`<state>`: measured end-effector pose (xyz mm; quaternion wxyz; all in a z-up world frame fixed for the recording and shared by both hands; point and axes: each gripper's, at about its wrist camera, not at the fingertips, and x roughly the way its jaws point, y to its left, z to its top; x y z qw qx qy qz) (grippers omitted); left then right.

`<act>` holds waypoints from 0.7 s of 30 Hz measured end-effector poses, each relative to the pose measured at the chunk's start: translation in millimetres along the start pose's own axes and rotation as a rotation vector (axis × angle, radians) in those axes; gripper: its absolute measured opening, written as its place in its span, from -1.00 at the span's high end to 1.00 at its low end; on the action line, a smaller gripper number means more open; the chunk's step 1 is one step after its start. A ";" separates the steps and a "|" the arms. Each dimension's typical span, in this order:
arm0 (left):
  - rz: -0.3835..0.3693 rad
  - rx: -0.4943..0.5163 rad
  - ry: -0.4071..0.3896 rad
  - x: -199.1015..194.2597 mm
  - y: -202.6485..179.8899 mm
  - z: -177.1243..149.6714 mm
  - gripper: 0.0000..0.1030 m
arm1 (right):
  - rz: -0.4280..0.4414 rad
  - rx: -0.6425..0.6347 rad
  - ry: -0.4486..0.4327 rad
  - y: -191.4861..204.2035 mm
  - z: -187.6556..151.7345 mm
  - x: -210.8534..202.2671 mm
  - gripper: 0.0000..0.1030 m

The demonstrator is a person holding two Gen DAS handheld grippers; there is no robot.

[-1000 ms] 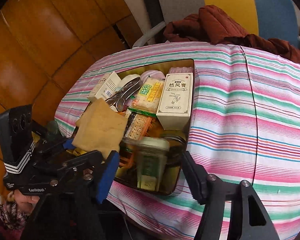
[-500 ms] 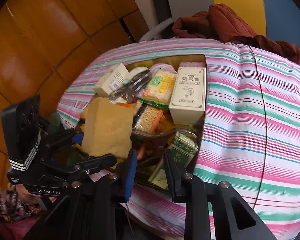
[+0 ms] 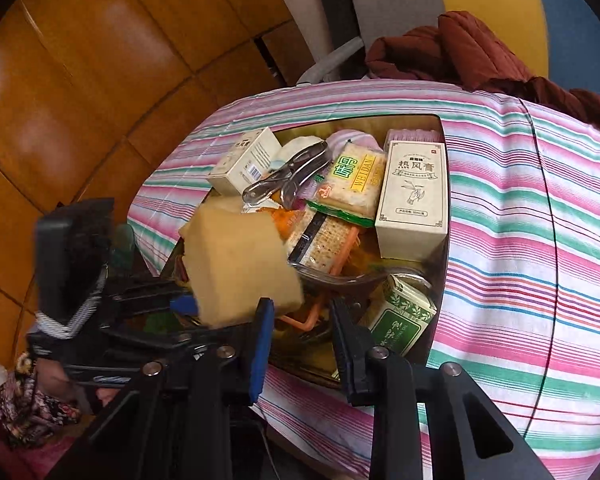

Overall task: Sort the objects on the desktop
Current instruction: 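Carry the yellow sponge and green box into the gold tray and release both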

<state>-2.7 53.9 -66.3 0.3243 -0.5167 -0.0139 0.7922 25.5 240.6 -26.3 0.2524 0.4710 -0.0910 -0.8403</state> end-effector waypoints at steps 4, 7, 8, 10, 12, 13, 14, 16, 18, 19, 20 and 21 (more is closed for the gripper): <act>-0.003 -0.035 0.010 -9.1 2.0 -1.0 -0.04 | 0.007 -0.015 -0.014 2.7 2.9 -5.1 0.41; 0.018 -0.020 0.018 -26.3 5.5 -6.5 -0.21 | 0.032 -0.027 -0.029 5.8 5.0 -10.0 0.41; 0.019 -0.010 0.017 -33.6 5.7 -9.4 -0.23 | 0.043 -0.029 -0.027 7.1 6.3 -9.9 0.41; 0.040 0.017 0.005 -49.1 5.1 -13.6 -0.24 | 0.057 -0.036 -0.021 10.9 9.1 -6.4 0.41; 0.063 0.038 -0.017 -59.9 5.3 -16.0 -0.24 | 0.063 -0.055 -0.010 16.7 11.2 -1.5 0.41; 0.071 0.039 -0.046 -66.7 6.3 -16.7 -0.22 | 0.068 -0.064 -0.004 19.5 11.6 1.3 0.47; 0.056 0.027 -0.076 -73.4 7.3 -17.2 -0.21 | 0.074 -0.077 0.010 22.8 11.7 5.0 0.48; -0.006 -0.004 -0.136 -83.2 10.2 -15.7 -0.21 | 0.064 -0.112 0.051 29.8 10.2 14.9 0.55; 0.026 -0.007 -0.133 -78.7 11.5 -13.8 -0.18 | 0.054 -0.145 0.078 35.1 8.9 23.7 0.56; 0.088 0.020 -0.098 -67.7 8.2 -11.5 -0.13 | 0.046 -0.163 0.091 37.9 8.8 29.0 0.56; 0.126 0.039 -0.080 -58.8 6.0 -9.3 0.02 | 0.045 -0.170 0.099 38.8 9.2 32.8 0.56; 0.144 0.042 -0.070 -51.3 5.5 -7.7 0.03 | 0.046 -0.173 0.112 40.8 10.3 37.8 0.56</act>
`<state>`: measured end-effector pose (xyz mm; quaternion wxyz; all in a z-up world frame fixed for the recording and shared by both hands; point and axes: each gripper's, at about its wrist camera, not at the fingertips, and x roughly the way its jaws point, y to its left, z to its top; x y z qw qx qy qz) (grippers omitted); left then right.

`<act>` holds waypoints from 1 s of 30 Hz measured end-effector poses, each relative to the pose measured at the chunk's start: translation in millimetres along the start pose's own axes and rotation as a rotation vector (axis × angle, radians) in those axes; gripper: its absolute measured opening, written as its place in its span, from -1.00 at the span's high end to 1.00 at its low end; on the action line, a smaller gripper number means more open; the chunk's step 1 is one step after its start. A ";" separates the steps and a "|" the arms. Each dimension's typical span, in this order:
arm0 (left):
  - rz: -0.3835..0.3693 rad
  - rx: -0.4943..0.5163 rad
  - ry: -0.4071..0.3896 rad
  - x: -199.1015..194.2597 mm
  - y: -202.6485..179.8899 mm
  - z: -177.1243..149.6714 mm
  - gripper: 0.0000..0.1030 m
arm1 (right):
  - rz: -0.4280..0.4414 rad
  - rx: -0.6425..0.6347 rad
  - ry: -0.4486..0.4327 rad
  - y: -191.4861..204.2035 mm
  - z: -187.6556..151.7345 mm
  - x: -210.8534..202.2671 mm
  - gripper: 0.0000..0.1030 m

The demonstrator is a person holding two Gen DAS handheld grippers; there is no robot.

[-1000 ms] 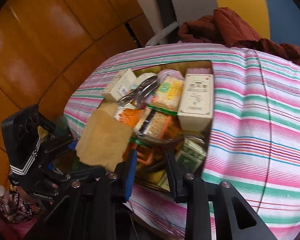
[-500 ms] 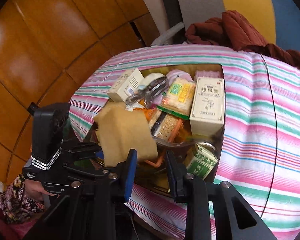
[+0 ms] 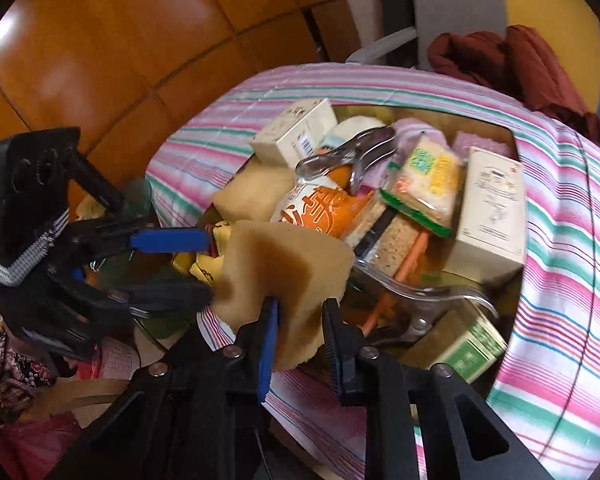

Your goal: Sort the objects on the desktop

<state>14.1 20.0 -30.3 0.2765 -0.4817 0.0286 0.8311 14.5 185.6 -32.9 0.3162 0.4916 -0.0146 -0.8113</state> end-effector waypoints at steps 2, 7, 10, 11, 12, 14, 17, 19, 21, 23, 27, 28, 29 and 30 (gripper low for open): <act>-0.011 -0.052 -0.017 10.8 6.2 3.6 0.02 | -0.034 -0.009 0.010 1.9 5.1 9.0 0.56; 0.000 -0.133 0.015 26.6 12.7 -1.9 -0.19 | -0.105 0.008 -0.009 -4.6 6.9 22.8 0.55; -0.026 -0.139 -0.021 12.2 10.9 -14.5 -0.17 | -0.061 0.013 0.008 -5.2 -2.5 16.6 0.48; -0.007 -0.132 -0.032 6.6 10.5 -16.9 -0.17 | -0.053 0.017 -0.011 -6.1 -6.3 9.6 0.43; 0.013 -0.131 -0.042 2.1 11.7 -18.4 -0.18 | -0.060 0.027 -0.039 -7.7 -9.2 1.2 0.18; 0.050 -0.152 -0.066 -8.1 13.5 -17.6 -0.18 | -0.075 0.061 -0.108 -12.9 -11.8 -17.0 -0.33; 0.120 -0.184 -0.102 -20.9 15.8 -7.1 -0.18 | -0.083 0.098 -0.184 -16.2 -9.4 -37.8 -0.41; 0.183 -0.190 -0.136 -29.2 15.0 0.9 -0.18 | -0.126 0.090 -0.205 -12.1 -4.1 -43.9 -0.52; 0.236 -0.200 -0.160 -38.0 13.9 6.4 -0.18 | -0.182 0.074 -0.216 -8.5 3.7 -48.1 -0.58; 0.274 -0.205 -0.176 -48.2 17.4 7.7 -0.18 | -0.223 0.071 -0.226 -4.2 9.1 -51.0 -0.62; 0.346 -0.197 -0.222 -61.6 16.1 23.1 -0.18 | -0.291 0.097 -0.240 -0.3 23.0 -54.2 -0.71; 0.364 -0.194 -0.239 -65.6 15.5 26.7 -0.18 | -0.311 0.104 -0.248 1.1 27.2 -54.7 -0.75; 0.375 -0.191 -0.248 -66.3 14.2 30.7 -0.18 | -0.331 0.110 -0.256 2.6 30.6 -55.1 -0.78; 0.383 -0.191 -0.255 -66.9 13.6 35.3 -0.19 | -0.343 0.120 -0.262 4.0 35.0 -55.9 -0.80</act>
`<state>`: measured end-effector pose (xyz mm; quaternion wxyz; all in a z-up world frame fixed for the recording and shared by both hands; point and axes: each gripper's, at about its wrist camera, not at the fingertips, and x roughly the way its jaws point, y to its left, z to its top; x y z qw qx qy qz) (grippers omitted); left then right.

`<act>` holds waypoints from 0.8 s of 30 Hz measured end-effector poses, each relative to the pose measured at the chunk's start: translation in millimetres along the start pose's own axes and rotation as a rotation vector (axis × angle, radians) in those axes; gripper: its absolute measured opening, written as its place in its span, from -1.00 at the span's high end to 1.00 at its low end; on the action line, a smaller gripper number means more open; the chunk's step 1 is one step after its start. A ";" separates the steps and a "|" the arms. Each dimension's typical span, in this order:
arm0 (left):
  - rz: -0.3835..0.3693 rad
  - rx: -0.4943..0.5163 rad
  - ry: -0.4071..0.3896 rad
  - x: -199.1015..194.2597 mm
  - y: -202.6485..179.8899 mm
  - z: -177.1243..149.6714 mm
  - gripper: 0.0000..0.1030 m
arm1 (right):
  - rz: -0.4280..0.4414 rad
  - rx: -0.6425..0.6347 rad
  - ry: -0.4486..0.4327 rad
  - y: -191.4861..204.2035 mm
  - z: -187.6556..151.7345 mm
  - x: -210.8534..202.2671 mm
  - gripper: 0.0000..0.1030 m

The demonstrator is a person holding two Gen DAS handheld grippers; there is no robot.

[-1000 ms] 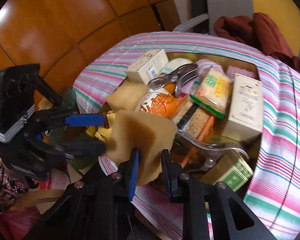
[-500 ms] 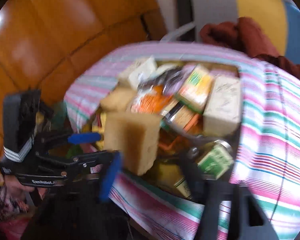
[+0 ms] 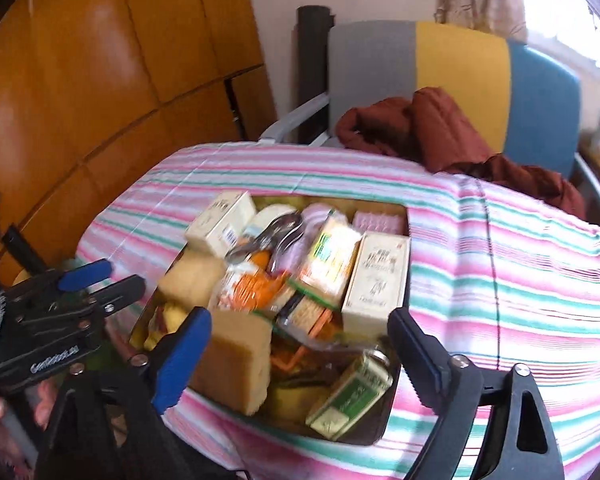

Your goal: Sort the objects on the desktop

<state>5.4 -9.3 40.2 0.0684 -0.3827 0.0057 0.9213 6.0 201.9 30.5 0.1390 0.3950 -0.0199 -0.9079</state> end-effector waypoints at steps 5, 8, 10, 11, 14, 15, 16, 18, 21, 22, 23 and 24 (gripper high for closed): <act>0.025 -0.041 0.019 -0.6 3.7 9.1 -0.19 | -0.013 0.030 0.003 7.8 10.7 5.2 -0.83; 0.024 -0.073 0.026 1.0 7.8 11.1 -0.19 | -0.043 0.032 0.000 14.0 12.1 8.8 -0.85; 0.049 -0.080 0.024 1.1 9.4 11.8 -0.18 | -0.072 0.034 -0.006 18.3 12.3 11.9 -0.85; 0.069 -0.078 0.021 0.4 8.5 11.6 -0.18 | -0.085 0.036 -0.014 19.8 12.2 12.4 -0.86; 0.085 -0.072 0.012 -1.5 8.0 10.8 -0.16 | -0.114 0.044 -0.019 23.3 12.0 15.6 -0.92; 0.081 -0.074 0.016 -1.8 8.6 10.6 -0.16 | -0.119 0.045 -0.018 24.8 11.7 16.7 -0.93; 0.077 -0.075 0.021 -1.4 9.4 10.5 -0.16 | -0.124 0.045 -0.019 26.7 11.3 17.5 -0.96; 0.097 -0.069 0.026 -1.7 9.4 9.7 -0.11 | -0.134 0.042 -0.027 30.4 10.2 17.7 -0.99; 0.116 -0.060 0.041 -0.1 10.3 9.0 -0.10 | -0.144 0.028 -0.048 36.7 8.7 16.6 -0.99; 0.108 -0.066 0.052 0.8 11.7 8.5 -0.10 | -0.151 0.024 -0.049 38.3 8.8 17.1 -0.99; 0.099 -0.073 0.064 1.8 13.0 8.3 -0.10 | -0.158 0.024 -0.048 38.7 8.6 17.5 -0.99; 0.090 -0.081 0.073 2.5 14.0 7.6 -0.09 | -0.162 0.027 -0.046 39.0 8.7 17.9 -0.99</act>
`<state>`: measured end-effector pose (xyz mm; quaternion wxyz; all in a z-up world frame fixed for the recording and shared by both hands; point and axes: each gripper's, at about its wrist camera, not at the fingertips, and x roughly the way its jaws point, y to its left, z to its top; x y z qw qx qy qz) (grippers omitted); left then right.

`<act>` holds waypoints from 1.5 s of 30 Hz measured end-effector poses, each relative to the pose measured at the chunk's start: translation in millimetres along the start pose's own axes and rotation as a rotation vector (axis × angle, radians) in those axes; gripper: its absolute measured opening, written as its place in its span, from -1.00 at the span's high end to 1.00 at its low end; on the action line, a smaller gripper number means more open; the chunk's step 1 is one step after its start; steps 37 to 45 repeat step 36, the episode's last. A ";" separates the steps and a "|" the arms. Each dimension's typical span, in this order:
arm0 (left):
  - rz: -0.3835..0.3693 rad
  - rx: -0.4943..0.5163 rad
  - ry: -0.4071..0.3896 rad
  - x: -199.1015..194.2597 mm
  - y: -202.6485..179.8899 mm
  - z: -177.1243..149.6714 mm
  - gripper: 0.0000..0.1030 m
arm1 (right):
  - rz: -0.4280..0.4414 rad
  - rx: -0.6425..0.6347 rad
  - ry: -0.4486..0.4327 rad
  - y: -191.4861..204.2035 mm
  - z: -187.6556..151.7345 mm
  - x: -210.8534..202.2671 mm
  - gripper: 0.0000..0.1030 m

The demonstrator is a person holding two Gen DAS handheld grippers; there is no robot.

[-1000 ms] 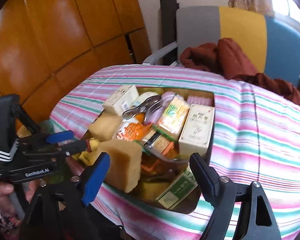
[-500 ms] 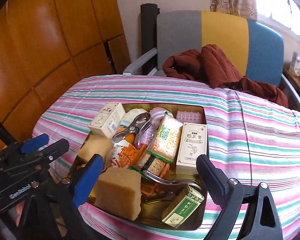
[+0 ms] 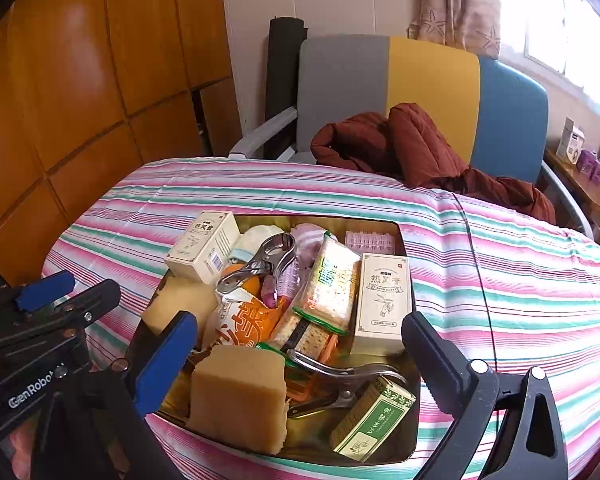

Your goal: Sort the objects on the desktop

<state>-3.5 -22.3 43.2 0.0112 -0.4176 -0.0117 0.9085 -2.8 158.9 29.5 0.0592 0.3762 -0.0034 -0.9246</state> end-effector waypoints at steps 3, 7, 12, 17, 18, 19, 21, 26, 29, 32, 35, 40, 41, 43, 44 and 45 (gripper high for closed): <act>-0.012 -0.021 0.014 2.3 3.0 -2.4 -0.05 | -0.018 0.018 0.007 -1.8 -1.1 1.5 -0.99; 0.012 -0.009 0.018 4.1 0.6 -3.5 0.00 | -0.048 0.033 0.018 -4.5 -3.2 3.8 -0.99; 0.006 0.001 0.021 4.2 -1.3 -5.5 0.03 | -0.059 0.043 0.008 -6.7 -4.2 4.8 -0.99; -0.003 0.001 0.027 4.8 -1.5 -5.4 0.04 | -0.065 0.049 0.002 -10.3 -4.1 5.4 -0.99; -0.009 -0.001 0.029 5.3 -1.4 -5.5 0.04 | -0.061 0.051 0.007 -11.3 -4.2 6.4 -0.99; -0.017 -0.004 0.034 5.8 -1.1 -5.4 0.04 | -0.058 0.054 0.012 -12.3 -4.4 7.9 -0.99; -0.032 -0.009 0.042 7.0 -0.6 -5.1 0.04 | -0.056 0.063 0.021 -14.0 -5.0 9.8 -0.99; -0.014 0.003 0.047 9.1 -2.6 -6.4 0.13 | -0.052 0.070 0.023 -15.0 -5.8 10.3 -0.99; -0.002 0.001 0.053 11.5 -2.3 -7.0 0.18 | -0.050 0.071 0.023 -15.1 -5.9 10.0 -0.99; 0.018 -0.010 0.055 14.3 1.3 -7.2 0.20 | -0.044 0.071 0.027 -14.4 -6.4 10.1 -0.99; 0.040 -0.027 0.045 15.0 6.0 -6.9 0.21 | -0.038 0.073 0.030 -14.2 -6.3 10.7 -0.99; 0.044 -0.027 0.044 15.1 6.7 -6.6 0.21 | -0.037 0.073 0.030 -13.9 -6.5 10.9 -0.99; 0.044 -0.027 0.044 15.1 6.7 -6.6 0.21 | -0.037 0.073 0.030 -13.9 -6.5 10.9 -0.99; 0.044 -0.027 0.044 15.1 6.7 -6.6 0.21 | -0.037 0.073 0.030 -13.9 -6.5 10.9 -0.99; 0.044 -0.027 0.044 15.1 6.7 -6.6 0.21 | -0.037 0.073 0.030 -13.9 -6.5 10.9 -0.99; 0.044 -0.027 0.044 15.1 6.7 -6.6 0.21 | -0.037 0.073 0.030 -13.9 -6.5 10.9 -0.99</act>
